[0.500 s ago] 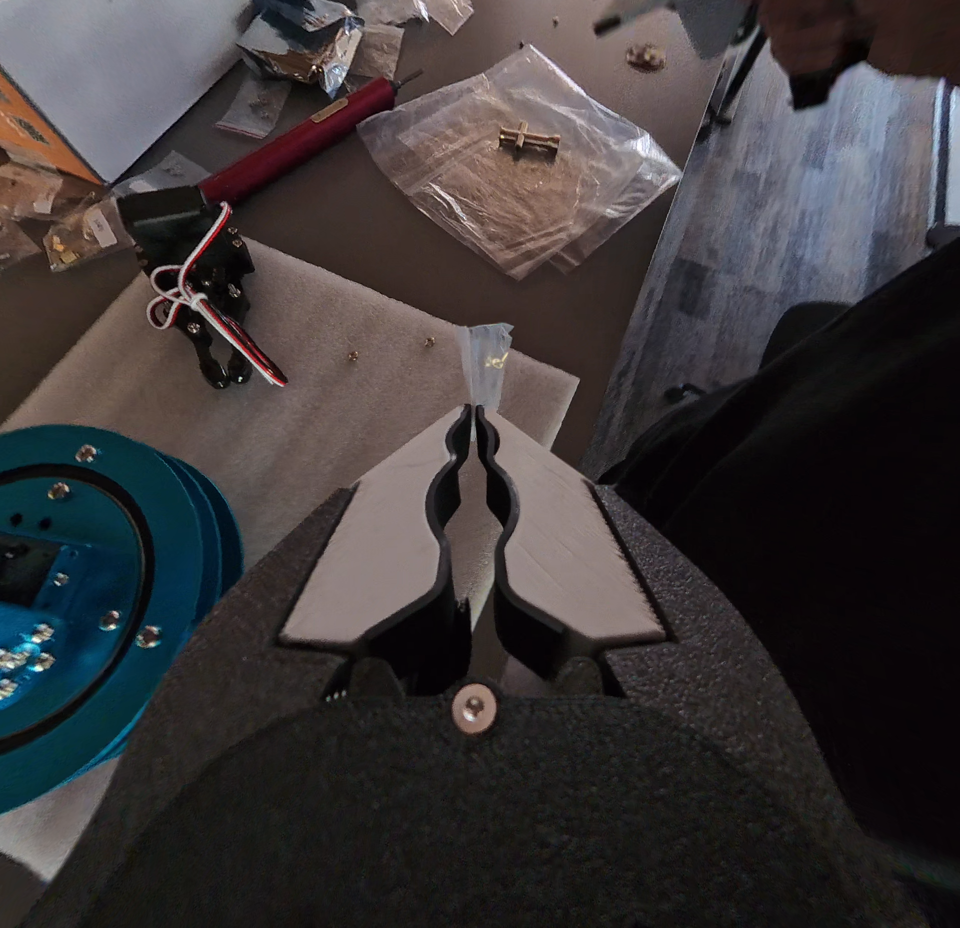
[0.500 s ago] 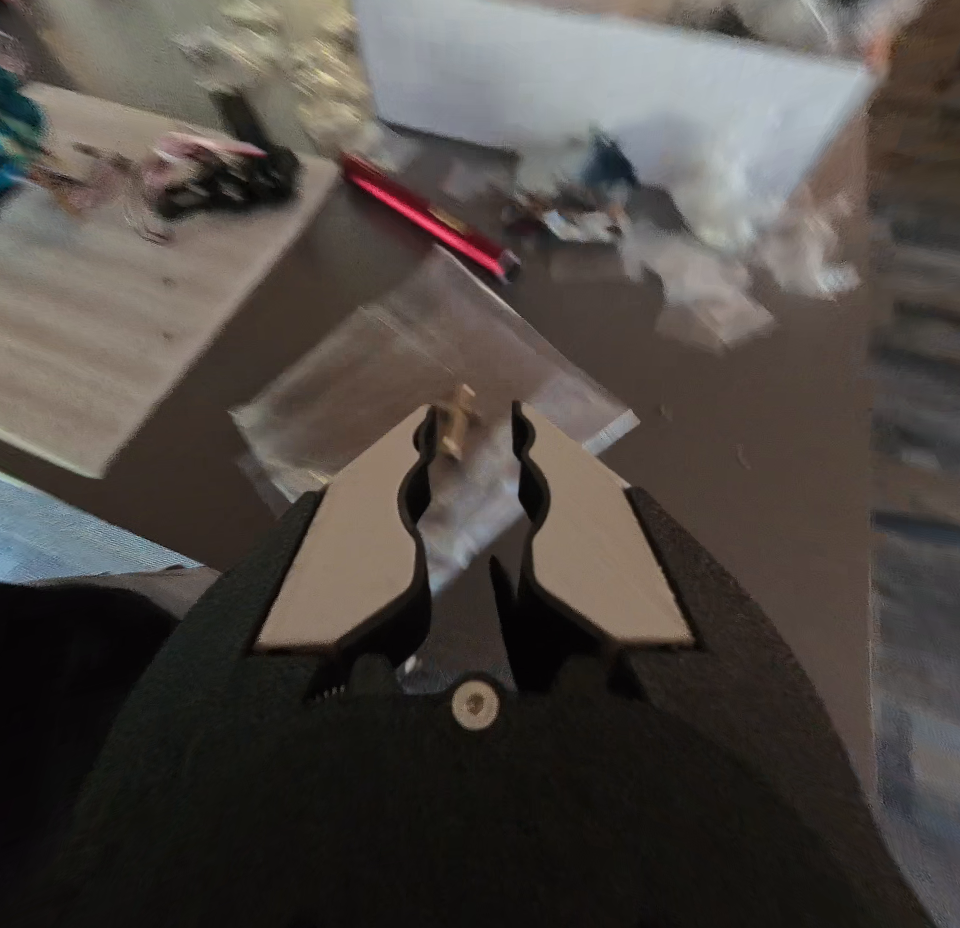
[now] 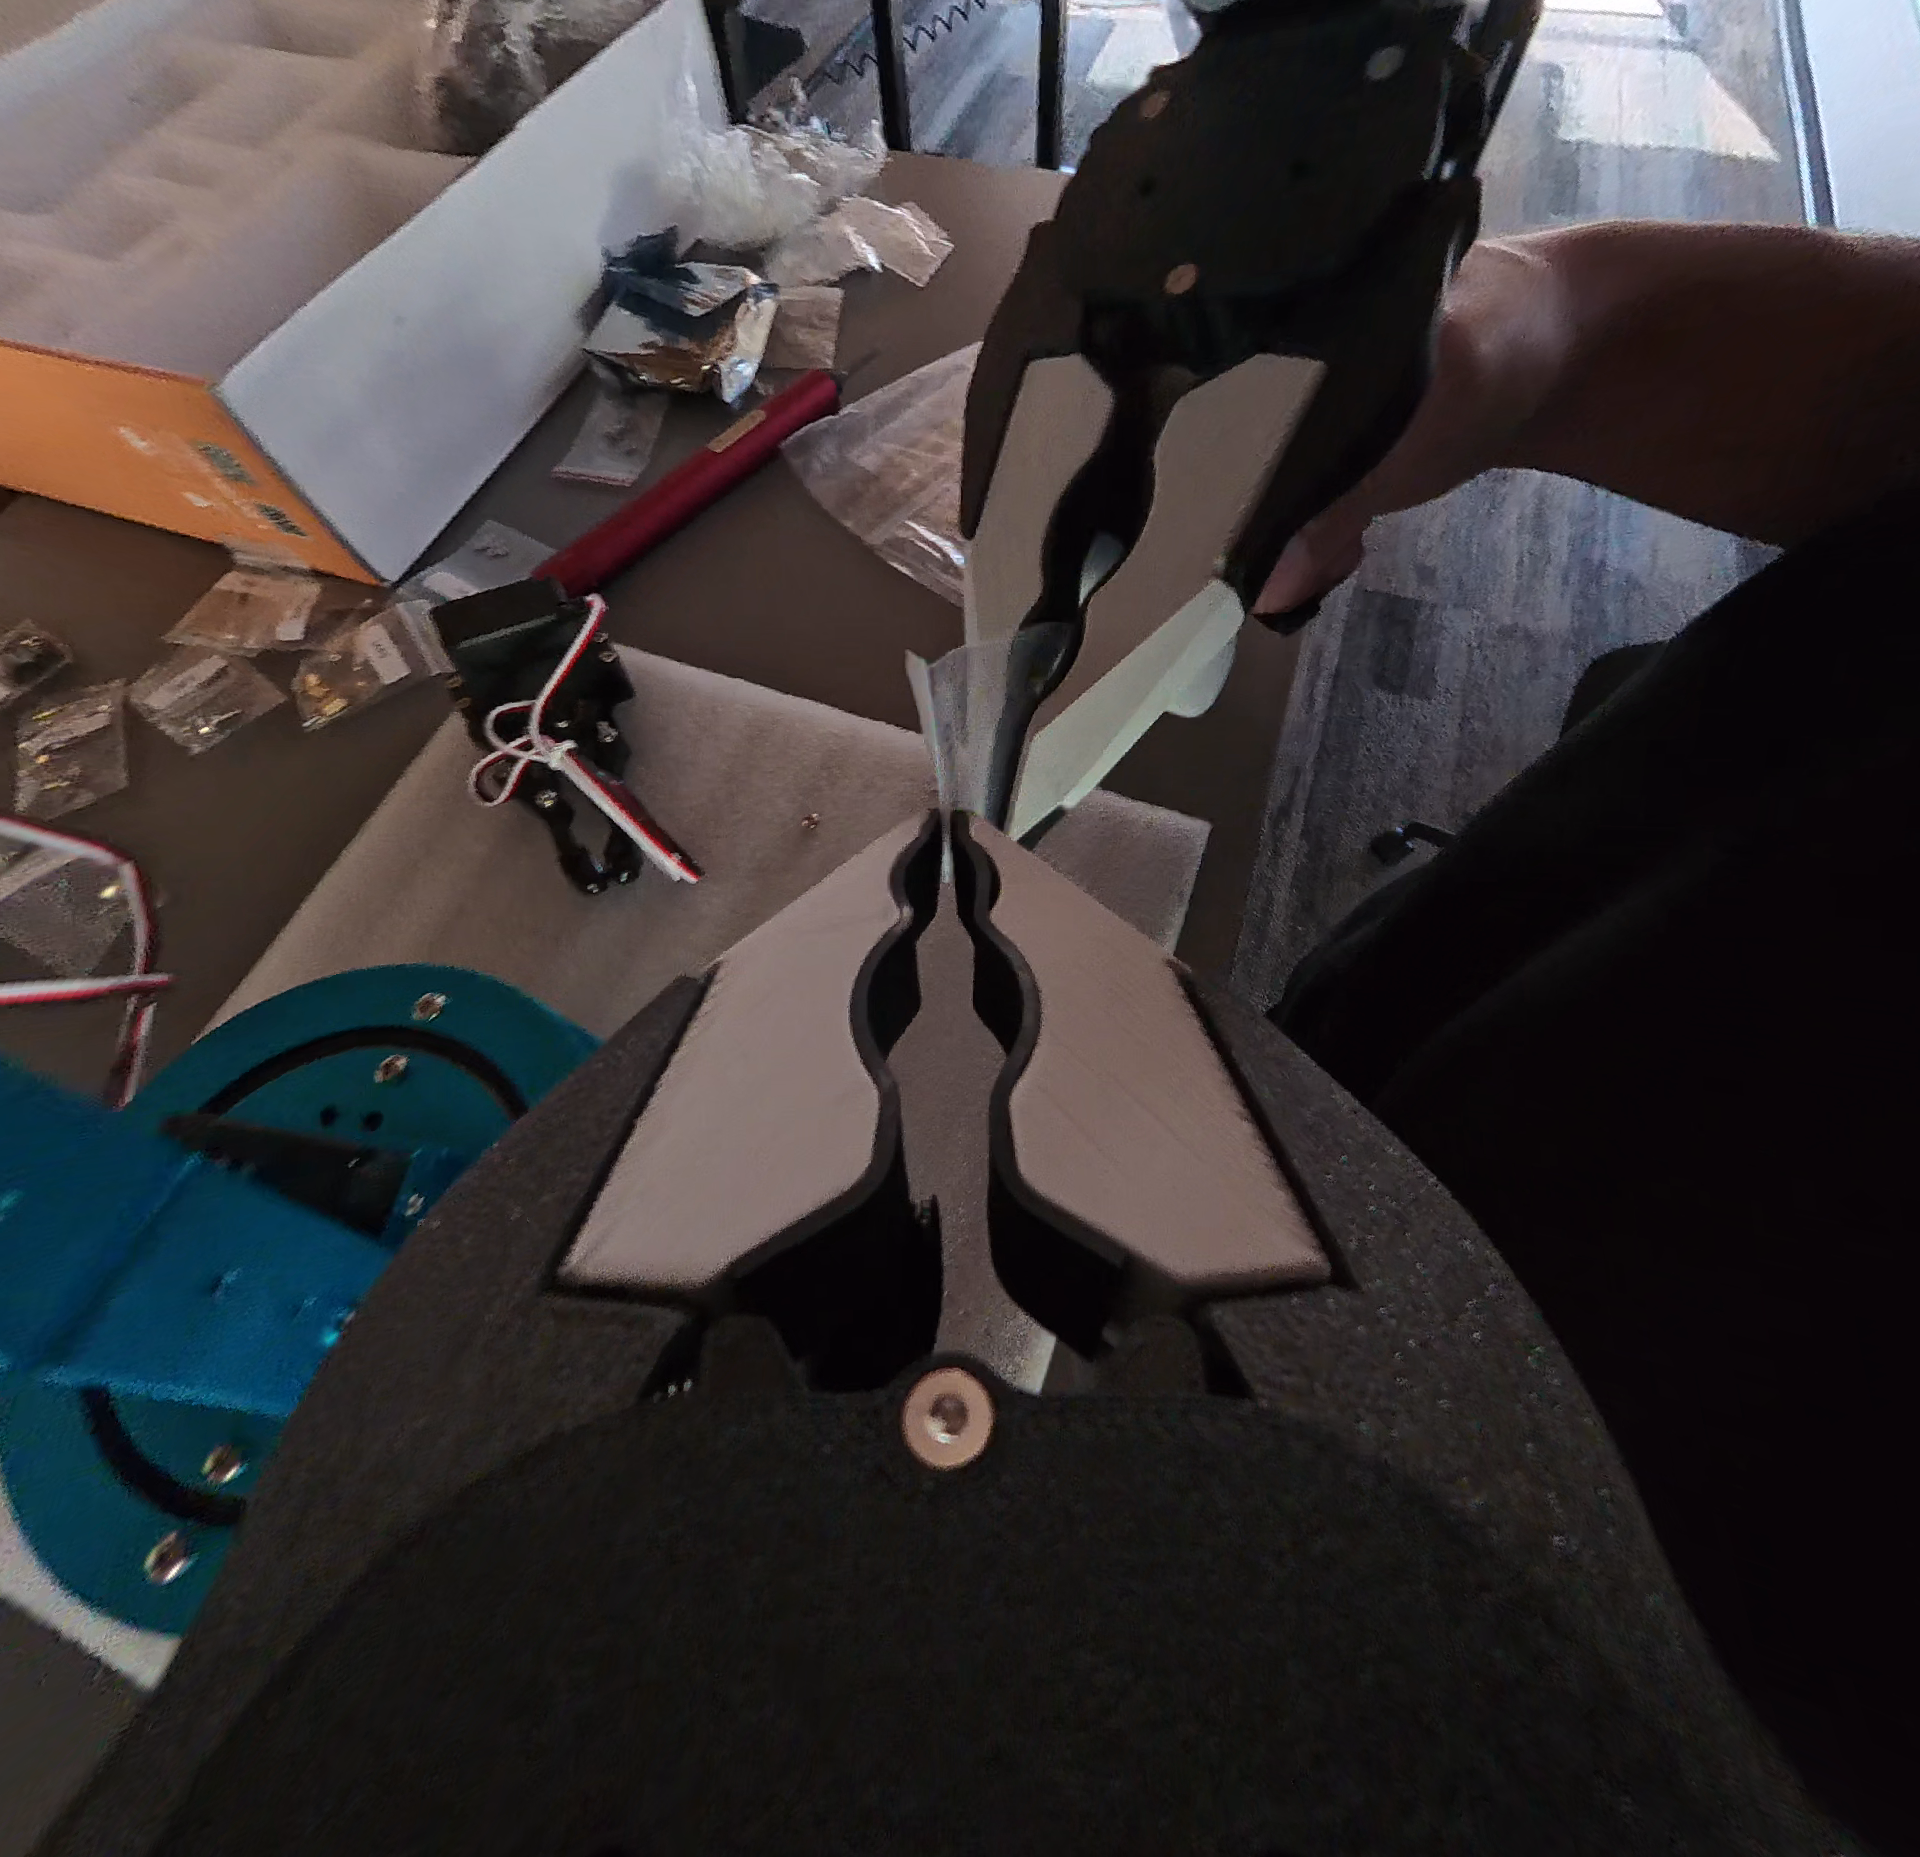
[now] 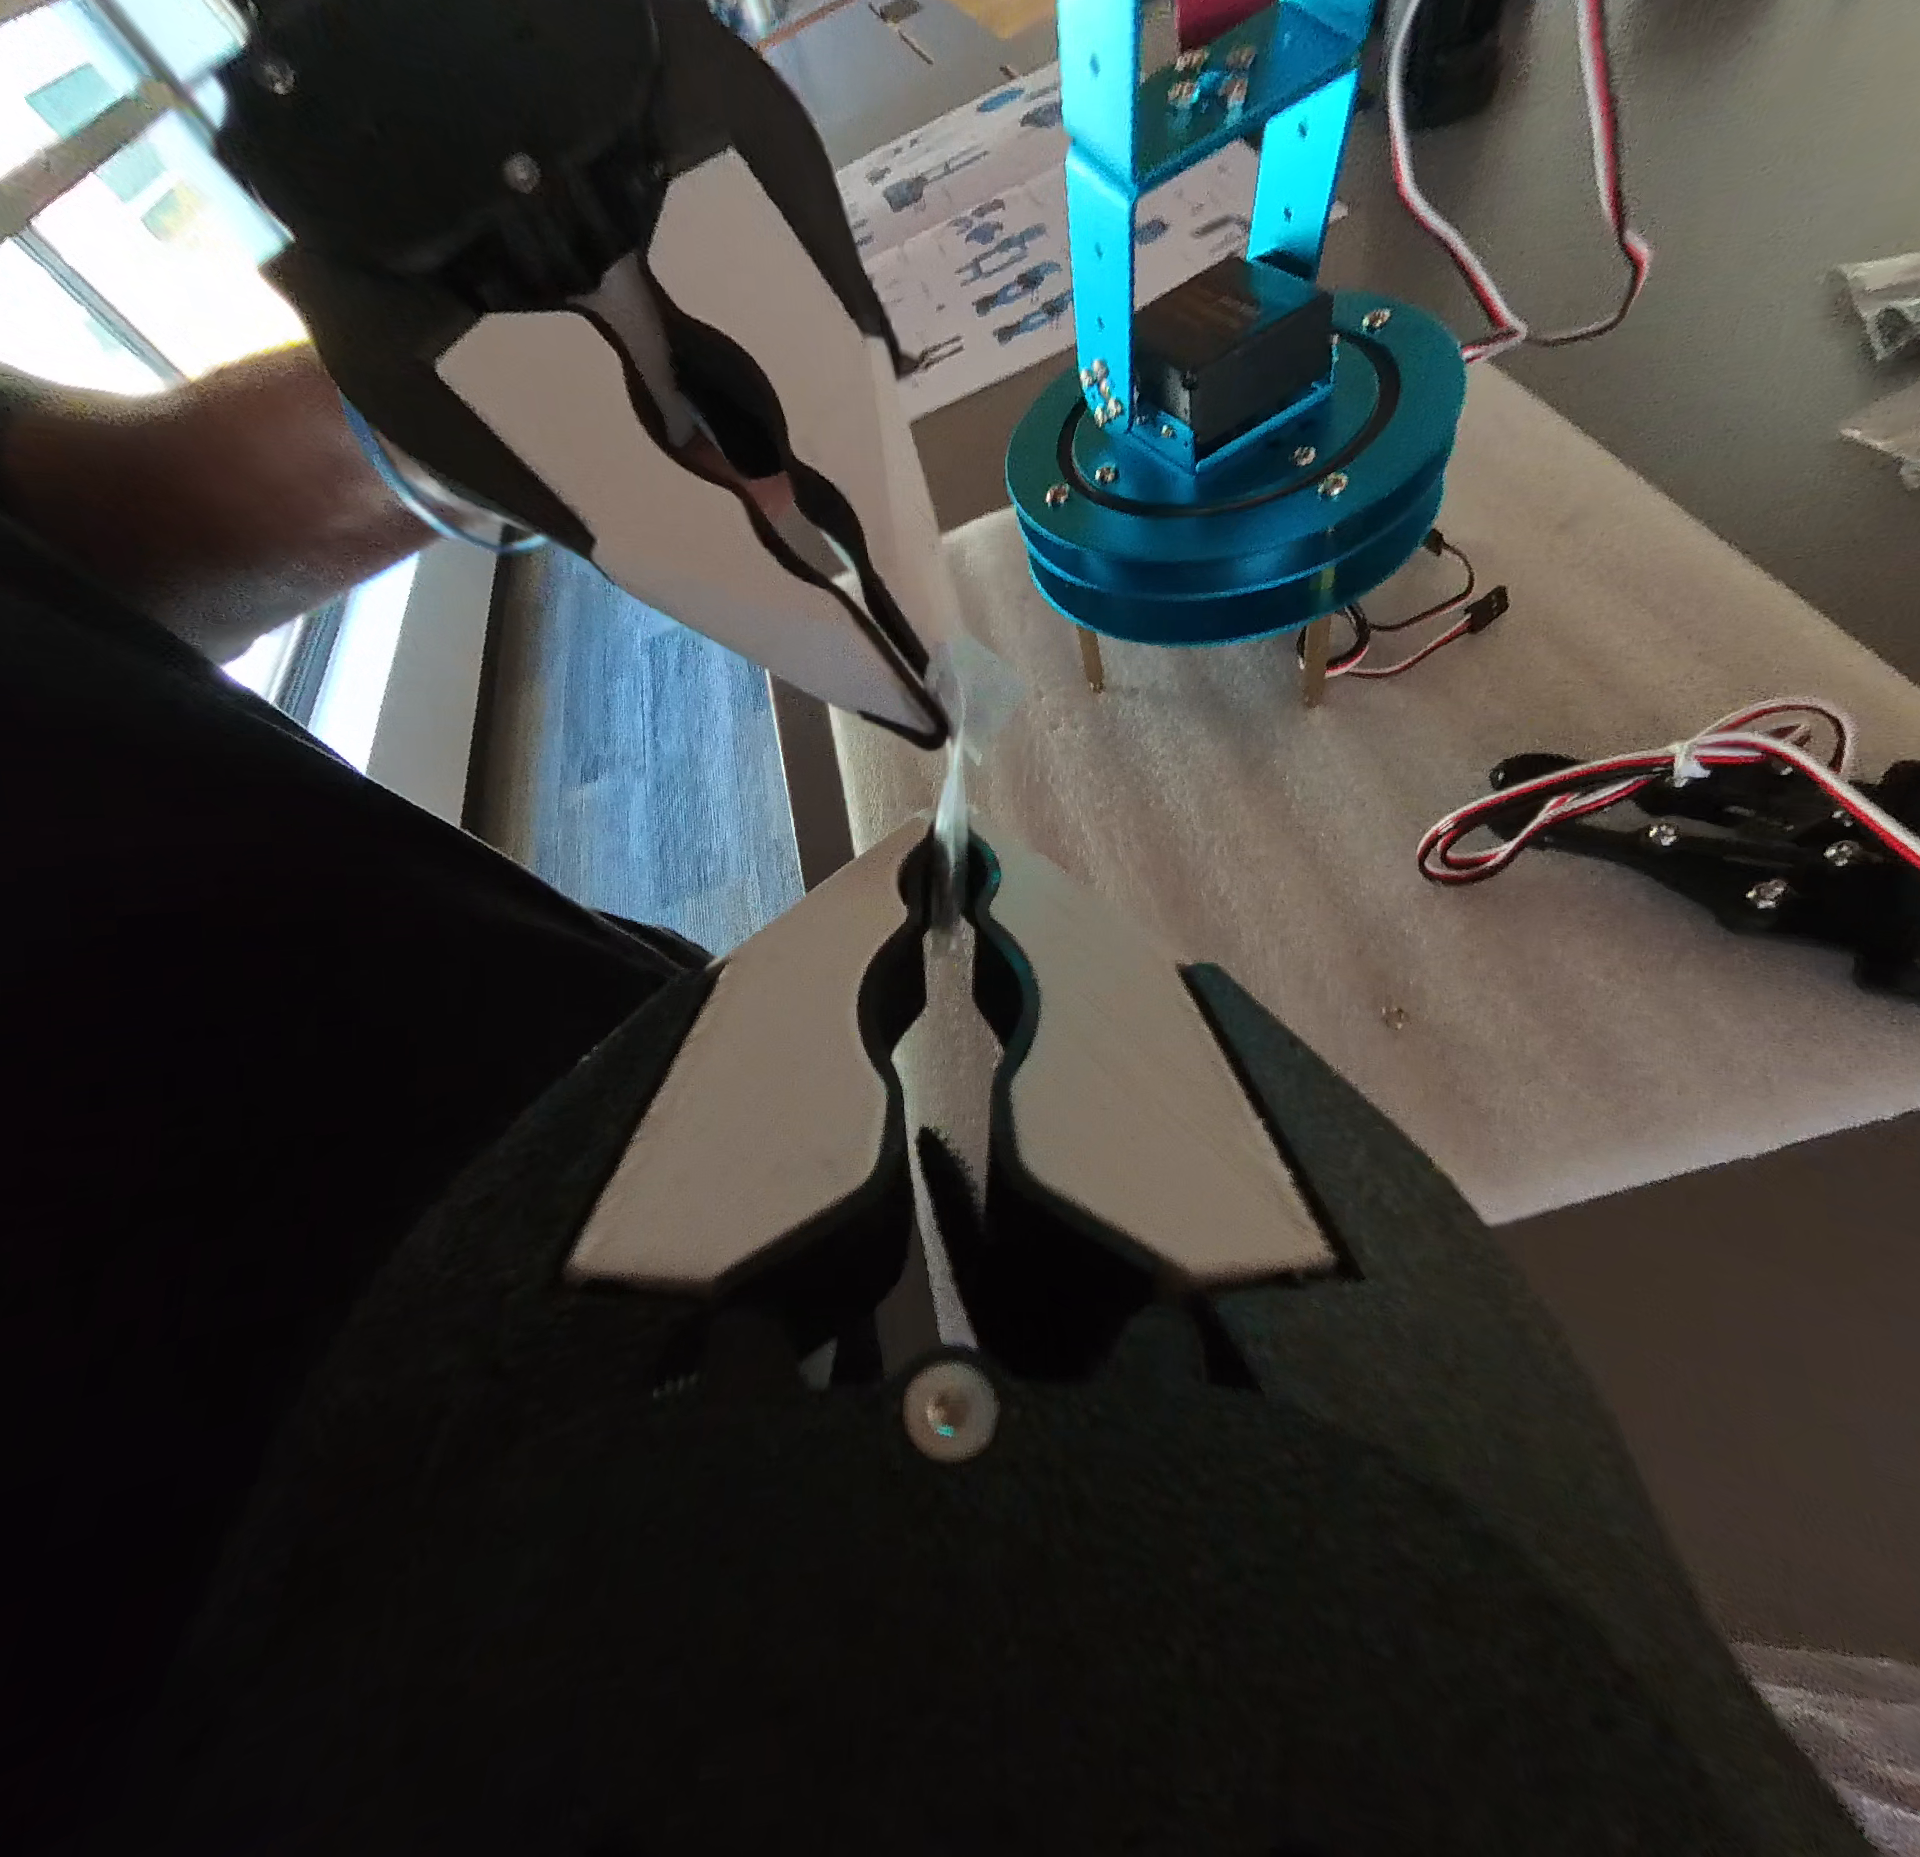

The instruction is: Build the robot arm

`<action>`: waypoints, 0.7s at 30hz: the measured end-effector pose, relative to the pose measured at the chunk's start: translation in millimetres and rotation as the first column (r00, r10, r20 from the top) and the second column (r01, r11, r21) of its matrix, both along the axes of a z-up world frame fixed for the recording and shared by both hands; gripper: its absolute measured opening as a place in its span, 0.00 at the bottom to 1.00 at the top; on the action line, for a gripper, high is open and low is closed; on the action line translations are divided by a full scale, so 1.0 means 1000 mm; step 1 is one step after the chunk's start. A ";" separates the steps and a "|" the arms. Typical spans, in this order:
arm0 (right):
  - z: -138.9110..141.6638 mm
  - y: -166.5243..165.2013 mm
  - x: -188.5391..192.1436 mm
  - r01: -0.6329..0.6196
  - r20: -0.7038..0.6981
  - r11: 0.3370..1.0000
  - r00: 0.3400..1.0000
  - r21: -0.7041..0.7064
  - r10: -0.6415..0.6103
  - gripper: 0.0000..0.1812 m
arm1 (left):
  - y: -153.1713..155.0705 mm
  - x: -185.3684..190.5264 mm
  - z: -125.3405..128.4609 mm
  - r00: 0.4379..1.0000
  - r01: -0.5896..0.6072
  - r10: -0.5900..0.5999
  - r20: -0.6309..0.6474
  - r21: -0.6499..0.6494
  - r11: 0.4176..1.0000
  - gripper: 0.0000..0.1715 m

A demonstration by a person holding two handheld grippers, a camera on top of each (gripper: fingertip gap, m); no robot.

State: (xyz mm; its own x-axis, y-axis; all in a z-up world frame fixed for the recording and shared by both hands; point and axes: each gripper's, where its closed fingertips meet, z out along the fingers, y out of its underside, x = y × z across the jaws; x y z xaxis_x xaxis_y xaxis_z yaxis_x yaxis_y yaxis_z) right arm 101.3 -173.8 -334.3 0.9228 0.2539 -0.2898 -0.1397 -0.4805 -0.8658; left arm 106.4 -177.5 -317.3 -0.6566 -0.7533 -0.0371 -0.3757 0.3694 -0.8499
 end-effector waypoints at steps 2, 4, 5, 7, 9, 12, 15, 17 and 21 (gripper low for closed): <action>0.005 0.005 0.003 0.036 -0.043 0.999 0.998 0.023 -0.035 0.00 | 0.010 -0.001 0.002 1.000 -0.019 0.019 0.007 -0.016 1.000 0.01; 0.009 0.007 0.004 0.064 -0.107 0.997 0.992 0.038 -0.059 0.00 | 0.019 -0.003 0.003 0.999 -0.042 0.042 0.010 -0.041 0.998 0.01; 0.009 0.007 0.006 0.082 -0.128 0.996 0.989 0.035 -0.077 0.00 | 0.026 -0.004 0.005 0.998 -0.060 0.061 0.015 -0.060 0.996 0.01; 0.006 0.007 0.011 0.119 -0.151 0.993 0.982 0.026 -0.114 0.00 | 0.038 -0.007 0.008 0.996 -0.083 0.084 0.013 -0.100 0.992 0.01; 0.008 0.006 0.017 0.171 -0.204 0.985 0.966 0.038 -0.159 0.00 | 0.052 -0.010 0.009 0.994 -0.110 0.112 0.009 -0.126 0.986 0.01; 0.010 0.007 0.032 0.277 -0.307 0.960 0.917 0.034 -0.254 0.00 | 0.066 -0.018 0.013 0.992 -0.121 0.122 -0.005 -0.202 0.972 0.01; 0.008 0.009 0.044 0.365 -0.398 0.931 0.854 0.002 -0.334 0.00 | 0.073 -0.024 0.015 0.992 -0.123 0.118 -0.032 -0.281 0.952 0.01; 0.008 0.013 0.044 0.381 -0.392 0.924 0.852 0.012 -0.347 0.00 | 0.075 -0.027 0.018 0.993 -0.118 0.110 -0.044 -0.341 0.933 0.01; 0.032 0.033 0.013 0.277 -0.408 0.952 0.890 0.129 -0.204 0.16 | 0.072 -0.032 0.037 0.996 -0.092 0.070 -0.063 -0.511 0.855 0.00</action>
State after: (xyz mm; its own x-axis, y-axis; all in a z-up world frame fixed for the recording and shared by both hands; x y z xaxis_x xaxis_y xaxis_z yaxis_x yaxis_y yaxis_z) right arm 114.5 -141.3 -301.9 0.7867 0.1199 -0.6056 -0.5709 -0.2321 -0.7875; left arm 74.7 -105.8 -280.5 -0.5847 -0.7089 0.3944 -0.4237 -0.1477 -0.8937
